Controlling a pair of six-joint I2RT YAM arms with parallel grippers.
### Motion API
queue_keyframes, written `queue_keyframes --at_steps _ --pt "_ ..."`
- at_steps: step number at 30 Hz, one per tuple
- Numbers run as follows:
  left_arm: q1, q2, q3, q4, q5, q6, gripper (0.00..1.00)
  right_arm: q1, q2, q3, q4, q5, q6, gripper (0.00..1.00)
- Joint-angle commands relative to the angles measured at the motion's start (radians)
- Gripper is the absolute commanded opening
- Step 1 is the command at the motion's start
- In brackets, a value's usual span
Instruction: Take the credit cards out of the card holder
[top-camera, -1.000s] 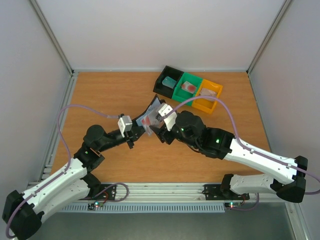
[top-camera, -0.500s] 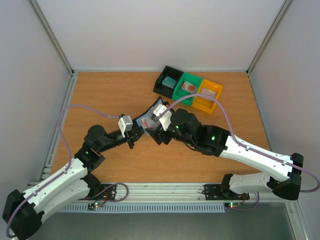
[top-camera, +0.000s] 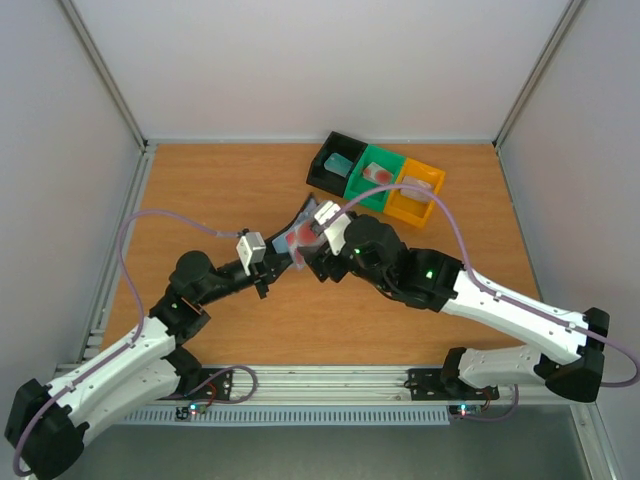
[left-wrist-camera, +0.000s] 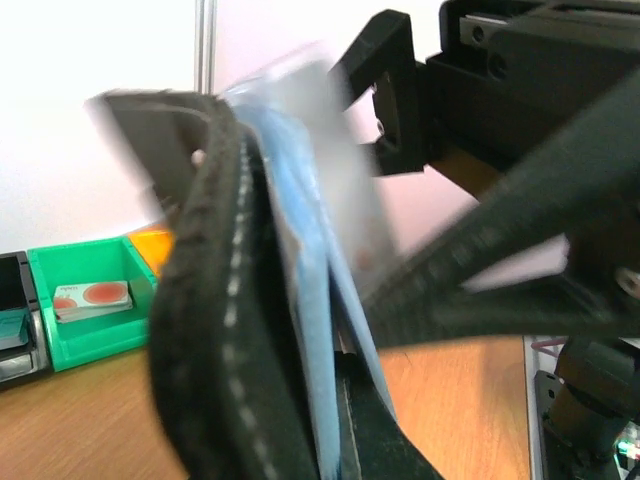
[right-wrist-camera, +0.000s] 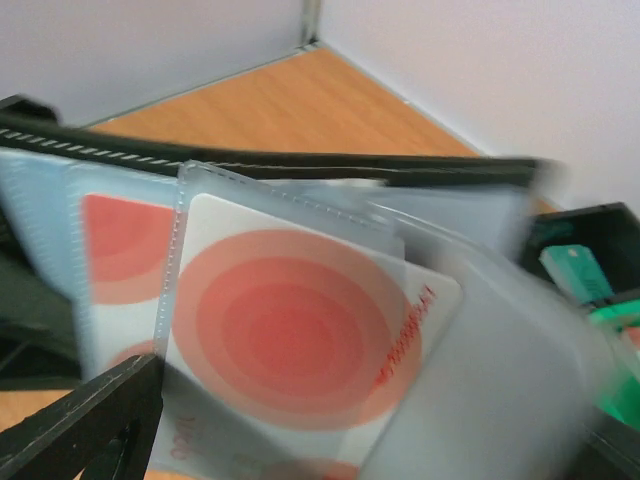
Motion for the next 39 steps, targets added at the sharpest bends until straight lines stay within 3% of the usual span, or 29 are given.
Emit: queue_keyframes --at_steps 1,12,24,30,34,39 --pt "-0.008 -0.017 -0.009 0.109 0.049 0.001 0.0 -0.046 -0.048 -0.006 -0.003 0.103 0.055 0.87" --pt "-0.008 -0.017 -0.007 0.106 0.029 -0.003 0.0 -0.096 -0.064 -0.014 -0.06 0.085 0.071 0.87" --pt "-0.008 -0.016 -0.008 0.065 -0.041 -0.015 0.0 -0.095 -0.239 -0.007 -0.108 -0.376 -0.038 0.83" --pt "-0.009 -0.009 -0.005 0.073 -0.038 -0.015 0.0 -0.093 -0.16 0.004 -0.015 -0.696 0.01 0.73" --pt "-0.008 -0.011 -0.006 0.078 -0.029 -0.017 0.0 -0.094 -0.078 0.03 -0.037 -0.534 0.032 0.69" --pt "-0.009 -0.02 -0.011 0.079 -0.022 -0.027 0.0 -0.101 -0.02 0.059 -0.088 -0.287 0.052 0.77"
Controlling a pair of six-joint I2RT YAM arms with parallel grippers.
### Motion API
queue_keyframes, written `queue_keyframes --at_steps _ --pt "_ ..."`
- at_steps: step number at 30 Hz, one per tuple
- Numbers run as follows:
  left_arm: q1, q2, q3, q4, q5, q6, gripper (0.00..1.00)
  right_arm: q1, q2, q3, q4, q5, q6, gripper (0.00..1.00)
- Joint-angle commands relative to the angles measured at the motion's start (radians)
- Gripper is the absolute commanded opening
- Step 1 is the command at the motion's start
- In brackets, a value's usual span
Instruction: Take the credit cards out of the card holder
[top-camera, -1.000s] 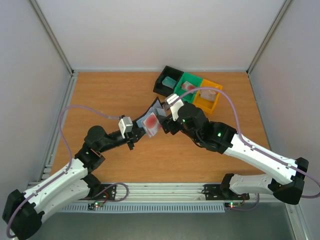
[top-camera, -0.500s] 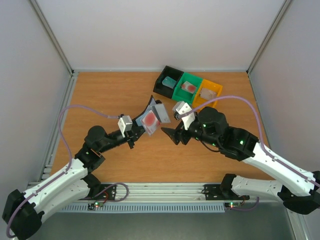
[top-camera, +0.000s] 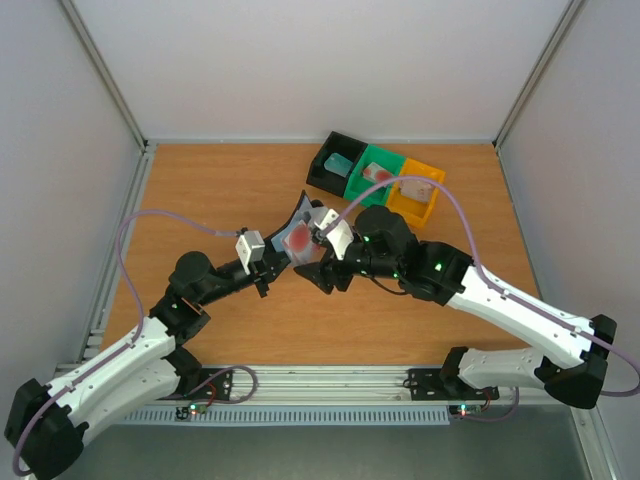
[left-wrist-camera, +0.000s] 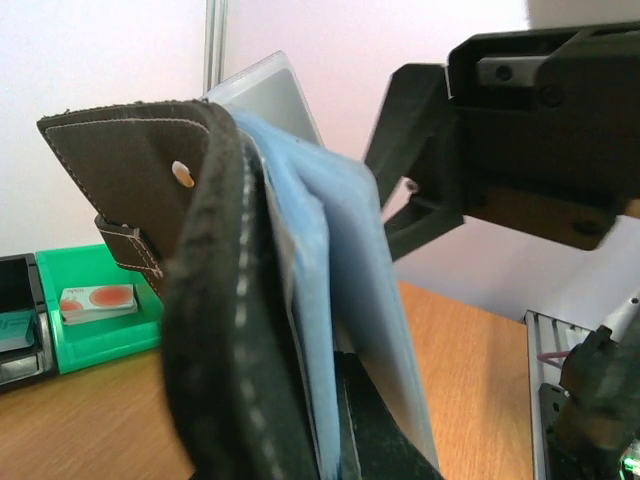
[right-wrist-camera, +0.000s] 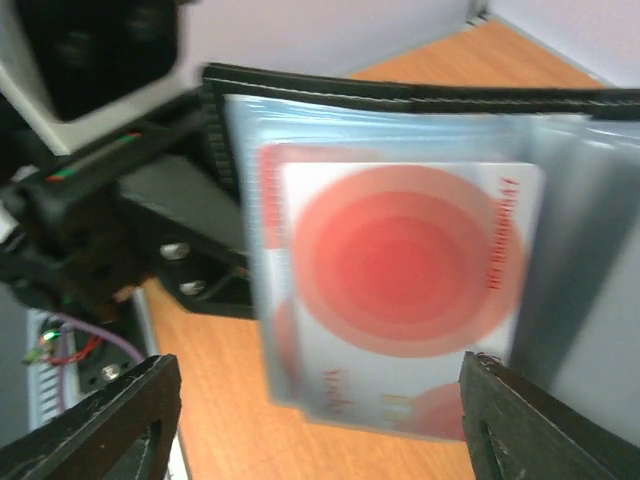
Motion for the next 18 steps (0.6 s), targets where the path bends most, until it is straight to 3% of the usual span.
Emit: queue_keyframes --at_steps 1,5,12,18 --pt "-0.002 -0.02 -0.01 0.068 0.007 -0.016 0.0 -0.005 0.037 0.059 -0.039 0.186 0.028 0.8" --pt "-0.003 -0.018 -0.012 0.079 0.016 -0.021 0.0 -0.006 0.07 0.066 -0.023 0.148 0.026 0.84" --pt "-0.003 -0.022 -0.02 0.102 0.056 -0.042 0.0 -0.006 0.112 0.091 -0.026 0.253 0.036 0.86" --pt "-0.003 -0.032 -0.026 0.107 0.063 -0.049 0.0 -0.048 0.072 0.057 -0.021 0.236 0.048 0.72"
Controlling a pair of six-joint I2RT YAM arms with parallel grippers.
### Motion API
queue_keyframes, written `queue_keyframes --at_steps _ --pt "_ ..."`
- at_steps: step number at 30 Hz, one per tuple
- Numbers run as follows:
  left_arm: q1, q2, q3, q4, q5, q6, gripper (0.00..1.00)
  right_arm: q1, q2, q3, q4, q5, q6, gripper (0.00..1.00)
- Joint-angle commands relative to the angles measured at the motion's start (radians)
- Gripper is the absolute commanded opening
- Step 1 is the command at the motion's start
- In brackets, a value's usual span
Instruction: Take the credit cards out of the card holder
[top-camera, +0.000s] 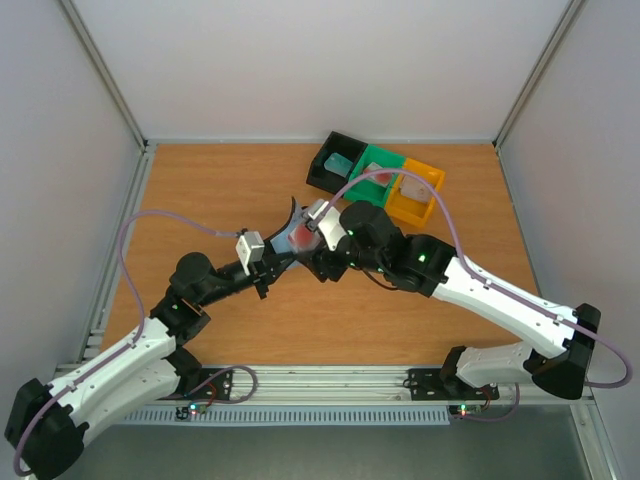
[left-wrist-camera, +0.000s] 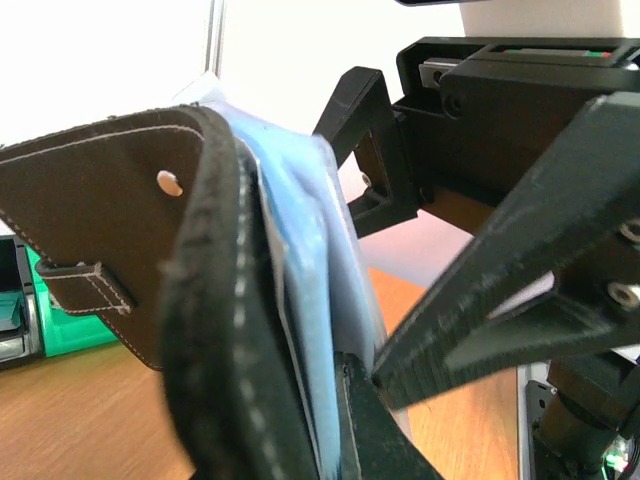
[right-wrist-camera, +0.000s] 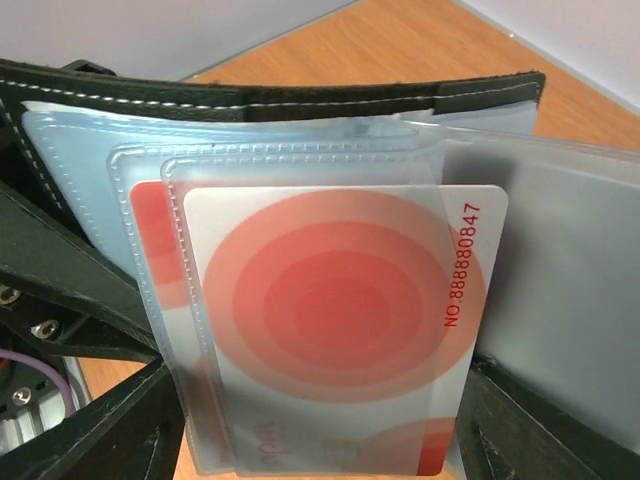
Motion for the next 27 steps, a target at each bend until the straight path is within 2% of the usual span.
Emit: queue_keyframes --at_steps 1,6,13,16,18,20,22,27 --pt "-0.007 -0.031 -0.007 0.099 0.046 -0.009 0.0 -0.046 -0.041 -0.003 0.02 0.027 0.022 0.71" --pt "-0.006 -0.027 -0.007 0.11 0.049 -0.011 0.0 -0.069 -0.077 -0.026 0.014 -0.044 0.018 0.7" --pt "-0.007 -0.023 -0.009 0.125 0.053 -0.011 0.0 -0.095 -0.11 -0.046 0.007 -0.031 0.035 0.6" --pt "-0.007 -0.019 -0.009 0.136 0.056 -0.008 0.0 -0.096 -0.105 -0.045 0.004 -0.03 0.035 0.59" --pt "-0.007 -0.017 -0.009 0.141 0.056 -0.003 0.0 -0.096 -0.106 -0.046 0.003 -0.058 0.025 0.63" --pt "-0.007 -0.017 -0.009 0.142 0.053 0.001 0.0 -0.096 -0.117 -0.053 0.011 -0.115 0.008 0.74" --pt "-0.007 -0.017 -0.01 0.146 0.053 0.002 0.0 -0.096 -0.125 -0.055 0.008 -0.147 -0.003 0.81" --pt "-0.007 -0.017 -0.015 0.153 0.061 -0.007 0.0 -0.128 -0.134 -0.07 0.005 -0.138 -0.006 0.83"
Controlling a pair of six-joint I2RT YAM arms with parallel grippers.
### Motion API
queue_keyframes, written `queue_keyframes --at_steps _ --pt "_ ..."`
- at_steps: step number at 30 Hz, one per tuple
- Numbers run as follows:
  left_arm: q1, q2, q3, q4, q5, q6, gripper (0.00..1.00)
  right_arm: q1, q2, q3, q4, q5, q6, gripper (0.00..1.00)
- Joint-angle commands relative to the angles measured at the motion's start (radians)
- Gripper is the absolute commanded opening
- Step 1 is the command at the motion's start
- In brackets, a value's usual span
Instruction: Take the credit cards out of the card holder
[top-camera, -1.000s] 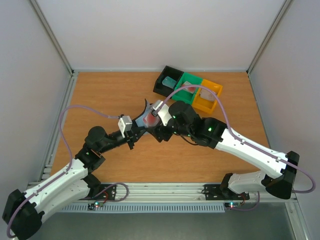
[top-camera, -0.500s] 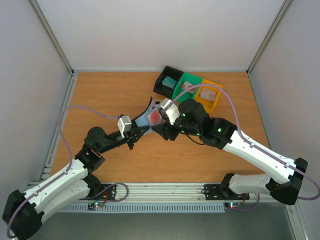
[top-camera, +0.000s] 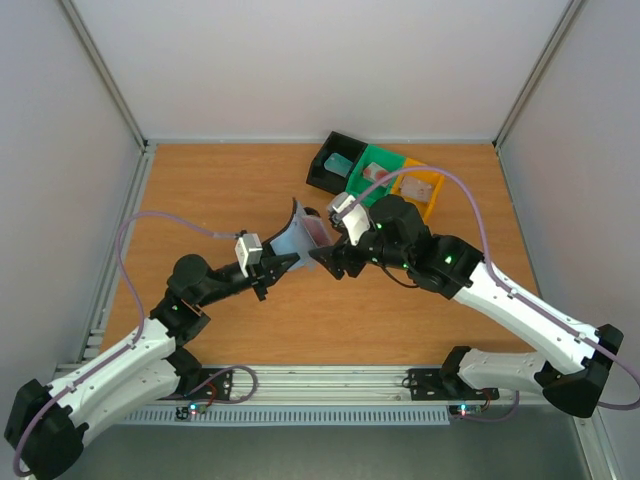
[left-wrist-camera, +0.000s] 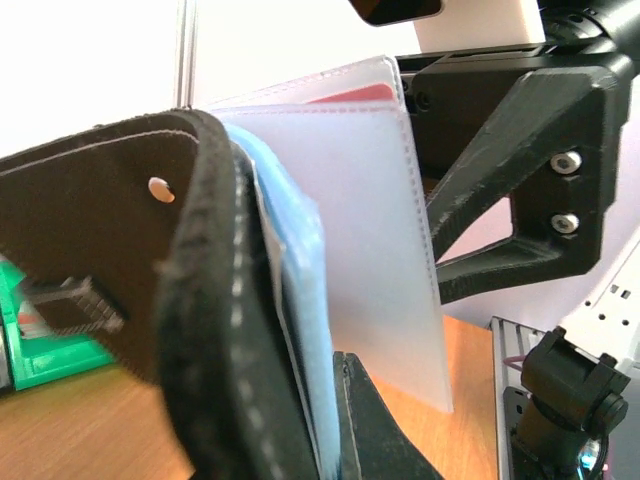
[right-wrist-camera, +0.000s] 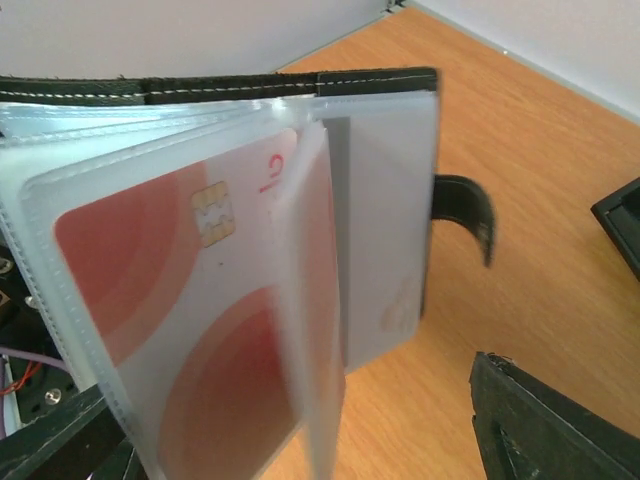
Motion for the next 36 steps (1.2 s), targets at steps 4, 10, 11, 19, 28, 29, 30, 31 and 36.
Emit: queue_keyframes --at_steps 4,10,11,19,28,29,30,31,36 --pt "-0.006 -0.015 -0.01 0.101 0.023 0.005 0.0 -0.048 -0.026 -0.021 0.03 -0.066 -0.012 0.79" --pt "-0.006 -0.015 -0.016 0.104 0.022 0.011 0.0 -0.049 -0.026 -0.021 0.04 -0.129 -0.017 0.75" --pt "-0.006 -0.016 -0.017 0.106 0.023 0.012 0.0 -0.048 -0.028 -0.022 0.039 -0.136 -0.016 0.78" --pt "-0.006 -0.022 -0.023 0.107 0.018 0.017 0.0 -0.048 -0.103 -0.036 0.019 -0.129 -0.02 0.82" --pt "-0.006 -0.026 -0.023 0.106 0.017 0.02 0.0 -0.049 -0.125 -0.056 0.01 -0.228 -0.011 0.74" --pt "-0.006 -0.026 -0.024 0.106 0.018 0.02 0.0 -0.049 -0.12 -0.054 0.008 -0.238 -0.013 0.71" --pt "-0.006 -0.027 -0.023 0.106 0.019 0.018 0.0 -0.048 -0.115 -0.053 0.003 -0.242 -0.017 0.68" --pt "-0.005 -0.027 -0.024 0.106 0.02 0.017 0.0 -0.049 -0.107 -0.049 -0.001 -0.244 -0.018 0.66" --pt "-0.005 -0.03 -0.023 0.099 0.016 0.021 0.0 -0.05 -0.089 -0.029 -0.009 -0.274 -0.026 0.59"
